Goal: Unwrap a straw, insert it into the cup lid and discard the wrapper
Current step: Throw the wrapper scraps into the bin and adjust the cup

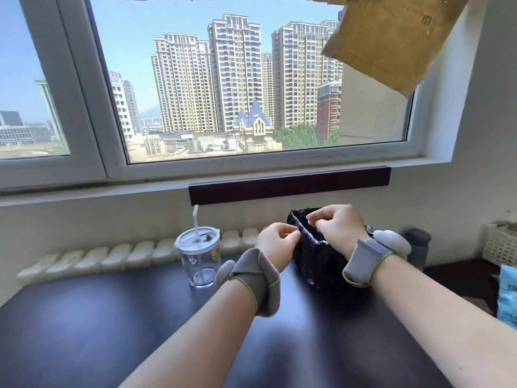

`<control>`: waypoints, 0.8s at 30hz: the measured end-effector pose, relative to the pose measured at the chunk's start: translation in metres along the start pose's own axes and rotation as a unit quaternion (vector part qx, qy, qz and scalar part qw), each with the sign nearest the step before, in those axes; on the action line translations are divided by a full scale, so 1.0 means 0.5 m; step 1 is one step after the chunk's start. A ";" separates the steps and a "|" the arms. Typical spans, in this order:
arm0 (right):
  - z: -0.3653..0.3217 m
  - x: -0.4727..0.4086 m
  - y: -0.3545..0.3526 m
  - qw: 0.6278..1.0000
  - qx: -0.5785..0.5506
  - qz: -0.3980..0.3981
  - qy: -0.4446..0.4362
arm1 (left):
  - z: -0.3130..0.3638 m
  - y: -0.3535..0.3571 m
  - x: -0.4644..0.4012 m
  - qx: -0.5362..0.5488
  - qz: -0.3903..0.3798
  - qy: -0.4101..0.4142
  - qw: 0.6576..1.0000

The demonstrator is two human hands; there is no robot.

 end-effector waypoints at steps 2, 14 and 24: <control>-0.017 0.019 0.018 0.999 -0.027 -0.025 0.002 | 0.003 -0.017 0.017 0.001 -0.005 -0.003 1.000; -0.109 0.149 0.148 0.984 -0.106 -0.142 0.006 | -0.038 -0.180 0.126 -0.009 0.017 -0.025 1.000; -0.143 0.208 0.263 0.981 -0.074 -0.179 0.012 | -0.136 -0.322 0.164 -0.024 0.097 -0.077 0.992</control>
Point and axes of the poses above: each hand's wrist, its own x-axis away from the middle knuckle, its own y-axis out of the palm, z = x × y, the point moved 8 cm from there along -x, towards the middle knuckle, and after that the axes turned 8 degrees about -x, right-handed, at the moved point
